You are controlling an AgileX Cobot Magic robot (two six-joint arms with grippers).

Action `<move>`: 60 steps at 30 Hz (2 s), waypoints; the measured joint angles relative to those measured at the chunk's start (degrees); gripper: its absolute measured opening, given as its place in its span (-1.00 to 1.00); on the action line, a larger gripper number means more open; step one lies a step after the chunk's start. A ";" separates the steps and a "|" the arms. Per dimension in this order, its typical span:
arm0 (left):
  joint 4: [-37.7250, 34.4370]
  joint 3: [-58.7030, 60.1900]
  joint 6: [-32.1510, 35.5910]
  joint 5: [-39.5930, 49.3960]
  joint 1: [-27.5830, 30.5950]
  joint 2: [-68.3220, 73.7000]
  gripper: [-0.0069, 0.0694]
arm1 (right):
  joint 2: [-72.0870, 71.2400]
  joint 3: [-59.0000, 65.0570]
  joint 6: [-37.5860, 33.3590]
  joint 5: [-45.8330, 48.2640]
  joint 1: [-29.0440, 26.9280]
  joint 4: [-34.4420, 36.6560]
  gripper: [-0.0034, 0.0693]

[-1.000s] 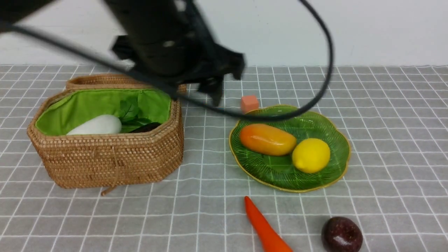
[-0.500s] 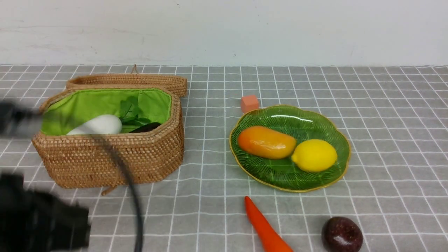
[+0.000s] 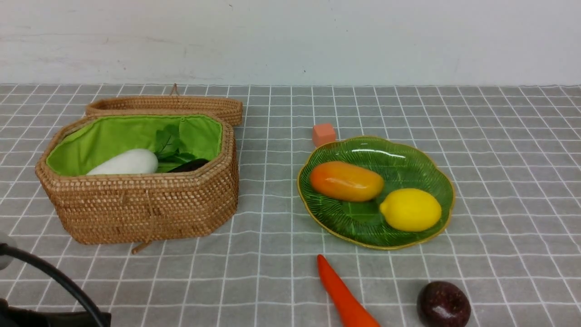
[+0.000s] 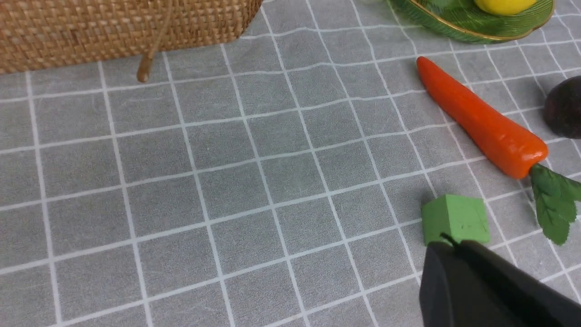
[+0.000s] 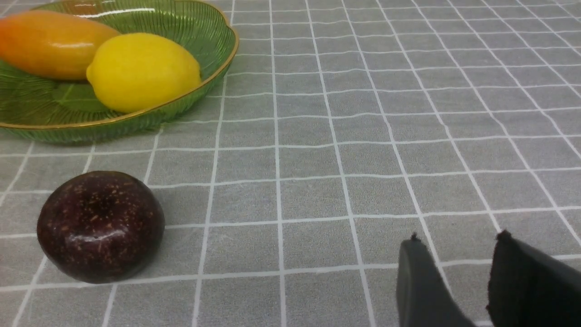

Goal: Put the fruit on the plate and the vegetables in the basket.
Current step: Use the right arm to grab a mangosteen and put it into the right plate

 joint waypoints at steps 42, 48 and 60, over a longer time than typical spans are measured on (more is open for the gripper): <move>-3.05 30.99 19.81 -13.33 35.55 -33.92 -0.85 | 0.00 0.00 0.00 0.00 0.00 0.00 -0.24; -3.05 31.32 20.17 -15.31 36.14 -33.92 -0.84 | 0.00 0.00 0.00 0.00 0.00 0.00 -0.24; -3.05 31.32 20.21 -15.44 36.14 -33.92 -0.82 | 0.00 0.00 0.00 0.00 0.00 -3.34 -0.24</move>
